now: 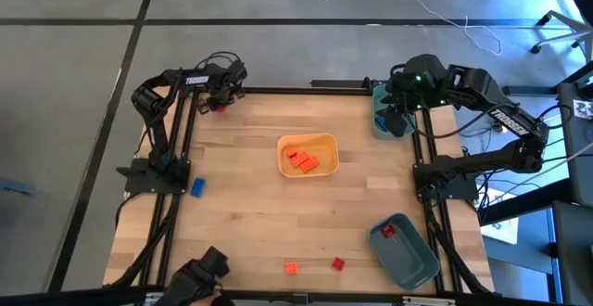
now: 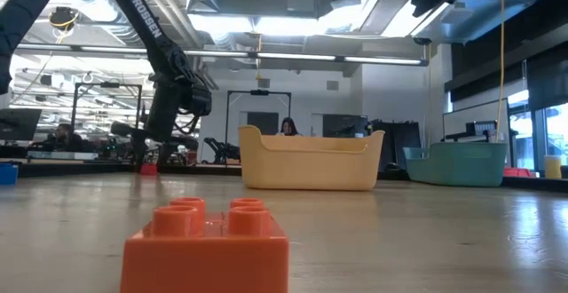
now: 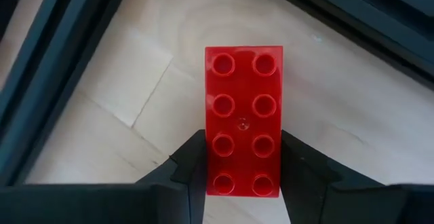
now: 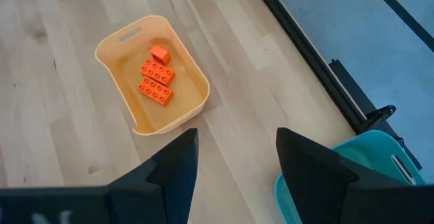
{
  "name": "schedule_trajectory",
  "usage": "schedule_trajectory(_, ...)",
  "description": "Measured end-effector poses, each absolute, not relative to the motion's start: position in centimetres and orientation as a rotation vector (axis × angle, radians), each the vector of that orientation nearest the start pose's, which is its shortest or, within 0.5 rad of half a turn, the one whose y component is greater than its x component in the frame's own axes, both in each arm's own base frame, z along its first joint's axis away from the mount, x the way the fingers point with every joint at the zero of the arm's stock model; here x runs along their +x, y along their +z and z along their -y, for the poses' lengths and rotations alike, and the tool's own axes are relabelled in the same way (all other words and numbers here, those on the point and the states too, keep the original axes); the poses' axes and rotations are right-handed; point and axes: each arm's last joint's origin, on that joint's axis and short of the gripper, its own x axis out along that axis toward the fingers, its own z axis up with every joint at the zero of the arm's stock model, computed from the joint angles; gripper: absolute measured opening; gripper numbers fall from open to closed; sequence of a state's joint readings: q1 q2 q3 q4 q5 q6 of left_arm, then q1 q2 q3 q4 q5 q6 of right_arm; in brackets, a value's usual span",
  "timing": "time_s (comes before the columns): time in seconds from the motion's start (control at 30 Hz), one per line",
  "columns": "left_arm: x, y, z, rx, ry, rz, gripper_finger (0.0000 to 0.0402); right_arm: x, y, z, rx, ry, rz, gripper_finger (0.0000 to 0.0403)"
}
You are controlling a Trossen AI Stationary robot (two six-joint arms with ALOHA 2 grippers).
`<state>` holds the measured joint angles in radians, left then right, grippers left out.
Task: Sort & place blocks by color
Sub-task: Put the red game piece into the gray bin
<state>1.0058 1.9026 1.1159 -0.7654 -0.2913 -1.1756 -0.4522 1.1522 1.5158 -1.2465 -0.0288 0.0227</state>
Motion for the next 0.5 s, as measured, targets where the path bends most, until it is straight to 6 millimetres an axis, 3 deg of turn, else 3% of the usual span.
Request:
schedule_trajectory(0.3,17.0,13.0,-27.3,-1.164,1.634,-1.069,0.013,16.4,41.3,7.9,0.229,-0.404,-0.86,0.02)
schedule_trajectory(0.5,18.3,15.5,-25.5,-0.996,1.406,-1.158,0.013,16.4,41.3,7.9,0.229,-0.403,-0.861,0.02)
